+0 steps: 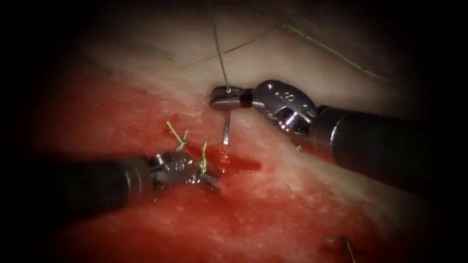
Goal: Wound Closure
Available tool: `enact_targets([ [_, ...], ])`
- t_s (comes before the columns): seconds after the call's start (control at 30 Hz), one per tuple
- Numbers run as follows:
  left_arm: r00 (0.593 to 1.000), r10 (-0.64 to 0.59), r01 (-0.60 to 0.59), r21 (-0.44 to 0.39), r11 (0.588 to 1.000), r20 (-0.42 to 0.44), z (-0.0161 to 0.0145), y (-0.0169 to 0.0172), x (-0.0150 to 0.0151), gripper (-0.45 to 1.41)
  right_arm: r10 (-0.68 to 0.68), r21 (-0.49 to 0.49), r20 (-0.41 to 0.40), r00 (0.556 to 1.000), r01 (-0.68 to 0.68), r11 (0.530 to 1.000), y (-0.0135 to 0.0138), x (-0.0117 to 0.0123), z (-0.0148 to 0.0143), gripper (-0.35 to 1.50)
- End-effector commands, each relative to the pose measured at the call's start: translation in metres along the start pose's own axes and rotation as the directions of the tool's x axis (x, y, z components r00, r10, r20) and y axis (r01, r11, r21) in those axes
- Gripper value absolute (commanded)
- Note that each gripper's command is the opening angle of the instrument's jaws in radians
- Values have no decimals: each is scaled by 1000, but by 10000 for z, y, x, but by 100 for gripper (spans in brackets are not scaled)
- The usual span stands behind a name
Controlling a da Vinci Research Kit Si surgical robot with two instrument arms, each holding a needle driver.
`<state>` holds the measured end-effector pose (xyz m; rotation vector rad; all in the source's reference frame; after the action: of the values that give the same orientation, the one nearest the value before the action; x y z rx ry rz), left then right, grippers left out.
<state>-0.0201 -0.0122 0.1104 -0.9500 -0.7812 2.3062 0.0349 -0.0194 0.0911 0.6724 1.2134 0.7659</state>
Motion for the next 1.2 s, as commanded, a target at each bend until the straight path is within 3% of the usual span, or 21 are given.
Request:
enact_targets([
  [0.03, 1000, 0, 0, -1, 1000, 0, 8, -2, 0, 4, 16, 14, 1, 1000, -16, 1000, 2, -1, 10, -35],
  [0.27, 1000, 0, 0, -3, 1000, 0, 7, -3, 1, 4, 136, 53, 16, 991, -137, 989, -9, -14, 13, -35],
  [0.7, 1000, -1, 1, -6, 1000, -1, 4, -4, 2, 4, 311, 70, 43, 949, -313, 947, -39, -59, 17, -35],
  [1.03, 1000, -1, 1, -6, 1000, -1, 4, -4, 2, 4, 512, 101, 36, 858, -513, 852, -28, -57, 16, -35],
  [1.2, 1000, -1, 1, -6, 1000, -1, 4, -4, 2, 4, 524, 121, 40, 851, -525, 843, -14, -52, 13, -35],
])
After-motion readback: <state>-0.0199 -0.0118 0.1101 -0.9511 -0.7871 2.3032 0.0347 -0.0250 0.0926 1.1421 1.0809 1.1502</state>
